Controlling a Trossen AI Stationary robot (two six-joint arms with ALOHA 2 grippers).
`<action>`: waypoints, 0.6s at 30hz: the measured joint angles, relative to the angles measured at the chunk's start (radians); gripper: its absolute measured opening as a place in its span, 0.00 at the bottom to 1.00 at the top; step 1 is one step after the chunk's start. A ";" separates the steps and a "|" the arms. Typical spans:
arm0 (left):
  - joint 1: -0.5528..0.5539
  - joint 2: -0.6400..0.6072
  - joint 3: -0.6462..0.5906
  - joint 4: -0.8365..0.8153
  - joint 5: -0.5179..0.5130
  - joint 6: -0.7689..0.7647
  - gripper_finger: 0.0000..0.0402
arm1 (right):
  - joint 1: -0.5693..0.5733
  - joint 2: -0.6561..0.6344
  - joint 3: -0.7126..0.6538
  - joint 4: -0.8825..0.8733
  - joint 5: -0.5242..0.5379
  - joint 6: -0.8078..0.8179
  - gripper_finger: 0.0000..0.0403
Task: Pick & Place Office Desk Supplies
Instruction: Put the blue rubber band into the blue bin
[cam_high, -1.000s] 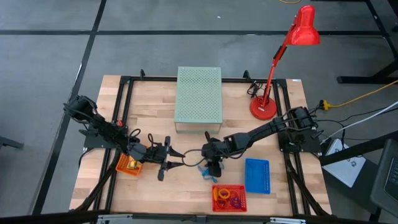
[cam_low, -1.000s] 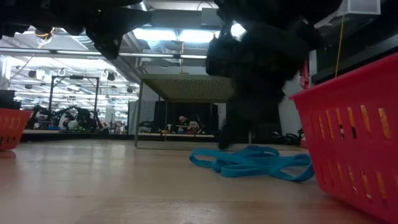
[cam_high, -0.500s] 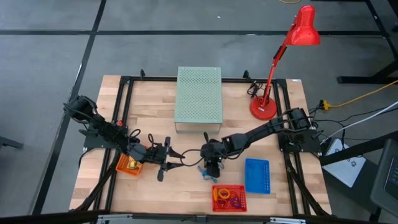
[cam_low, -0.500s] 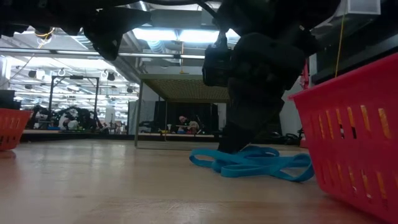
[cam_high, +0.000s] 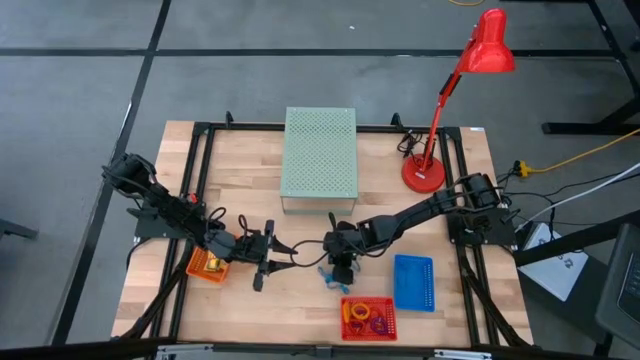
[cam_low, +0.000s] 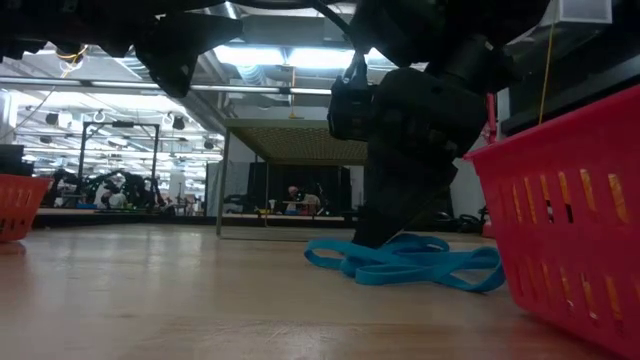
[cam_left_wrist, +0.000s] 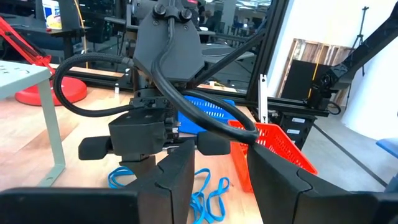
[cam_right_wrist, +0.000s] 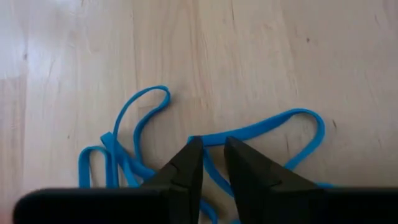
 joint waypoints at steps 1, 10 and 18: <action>0.000 0.000 0.000 0.000 0.000 0.000 0.36 | 0.000 -0.001 0.000 -0.001 -0.002 -0.004 0.19; 0.000 0.000 0.000 0.000 0.003 0.000 0.36 | 0.000 -0.002 0.000 -0.011 0.009 -0.039 0.22; 0.000 0.000 0.000 -0.001 0.003 0.000 0.36 | -0.005 -0.003 -0.002 -0.010 0.033 -0.060 0.02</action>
